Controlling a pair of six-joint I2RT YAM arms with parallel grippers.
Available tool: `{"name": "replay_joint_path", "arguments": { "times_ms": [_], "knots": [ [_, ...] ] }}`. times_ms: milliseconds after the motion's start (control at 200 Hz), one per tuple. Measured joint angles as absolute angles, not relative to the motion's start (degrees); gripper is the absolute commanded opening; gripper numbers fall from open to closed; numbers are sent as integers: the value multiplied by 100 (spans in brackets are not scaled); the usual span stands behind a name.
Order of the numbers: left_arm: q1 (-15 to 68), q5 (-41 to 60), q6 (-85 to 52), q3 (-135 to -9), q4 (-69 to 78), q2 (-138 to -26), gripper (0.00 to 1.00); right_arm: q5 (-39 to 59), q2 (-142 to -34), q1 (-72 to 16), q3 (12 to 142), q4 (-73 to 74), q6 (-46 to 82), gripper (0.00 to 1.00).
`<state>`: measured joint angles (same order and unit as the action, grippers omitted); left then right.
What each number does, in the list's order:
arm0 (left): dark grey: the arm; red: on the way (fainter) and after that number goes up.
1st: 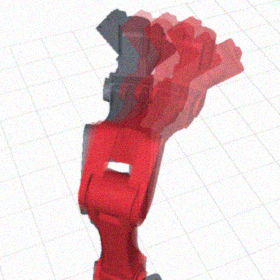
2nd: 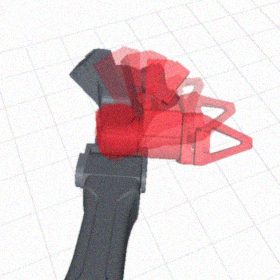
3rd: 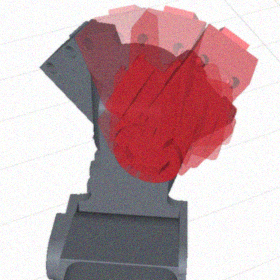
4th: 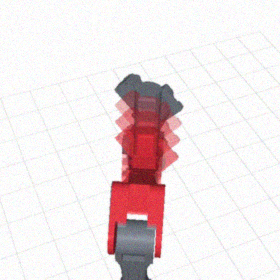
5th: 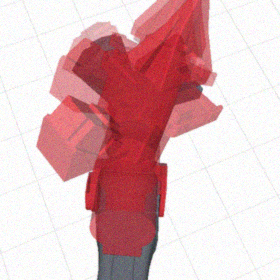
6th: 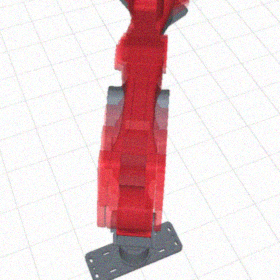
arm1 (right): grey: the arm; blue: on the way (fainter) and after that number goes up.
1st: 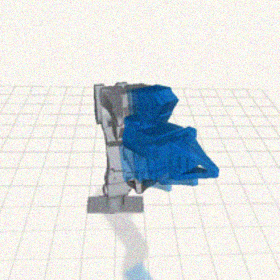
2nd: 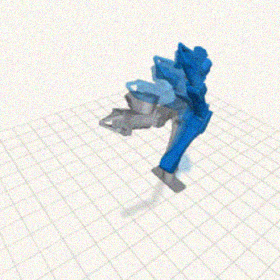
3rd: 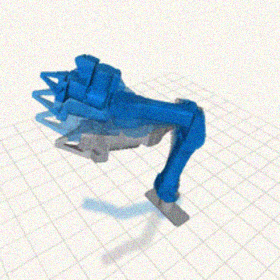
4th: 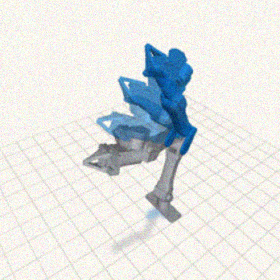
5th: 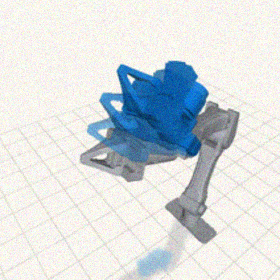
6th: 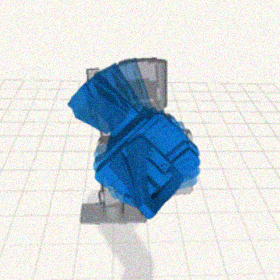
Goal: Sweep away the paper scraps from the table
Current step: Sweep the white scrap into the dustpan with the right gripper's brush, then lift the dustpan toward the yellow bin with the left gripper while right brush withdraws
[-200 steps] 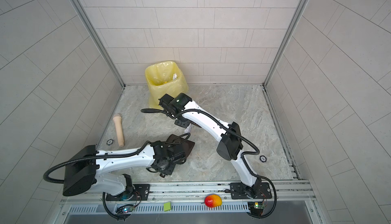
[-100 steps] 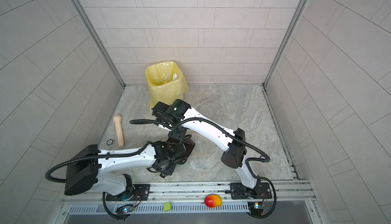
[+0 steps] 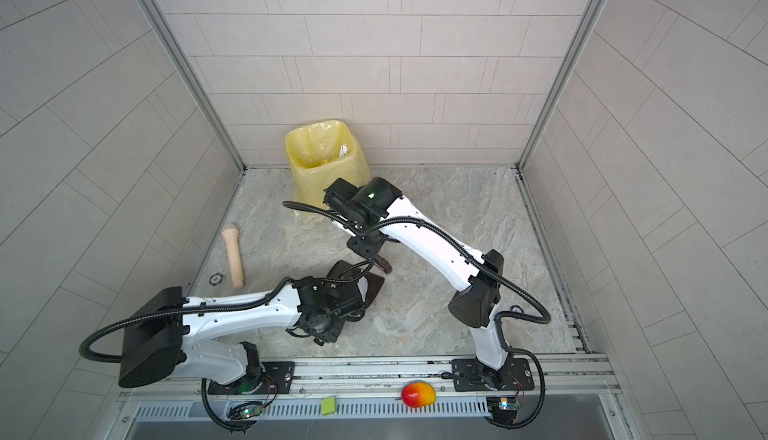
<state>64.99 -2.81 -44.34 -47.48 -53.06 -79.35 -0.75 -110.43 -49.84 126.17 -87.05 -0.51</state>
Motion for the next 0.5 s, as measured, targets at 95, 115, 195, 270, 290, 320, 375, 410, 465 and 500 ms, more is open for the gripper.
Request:
{"name": "replay_joint_path", "arguments": {
  "times_ms": [95,115,195,270,290,320,375,410,465,500],
  "knots": [
    [6499,-357,-4383,-4748,-5312,-7874,0,-60,-10783,-4768,12484,-8632,54,0],
    [6499,-375,-4372,-4748,-5315,-7870,0,-62,-10720,-4729,12453,-8608,75,0],
    [6499,-454,-4340,-4751,-5317,-7848,0,-67,-10497,-4589,12315,-8510,163,0],
    [6499,-580,-4311,-4759,-5347,-7747,0,-67,-10237,-4427,12086,-8381,252,0],
    [6499,-615,-4300,-4764,-5358,-7714,0,-64,-10167,-4379,12016,-8342,276,0],
    [6499,-681,-4296,-4788,-5393,-7651,0,-54,-10038,-4285,11876,-8274,320,0],
    [6499,-810,-4283,-4882,-5502,-7535,0,-25,-9813,-4106,11627,-8154,388,0],
    [6499,-895,-4274,-4969,-5577,-7470,0,3,-9638,-3979,11419,-8036,438,0],
    [6499,-1037,-4254,-5142,-5730,-7384,0,56,-9321,-3756,11030,-7830,508,0],
    [6499,-1127,-4244,-5260,-5822,-7334,0,106,-9109,-3621,10766,-7688,561,0]
  ]
}}
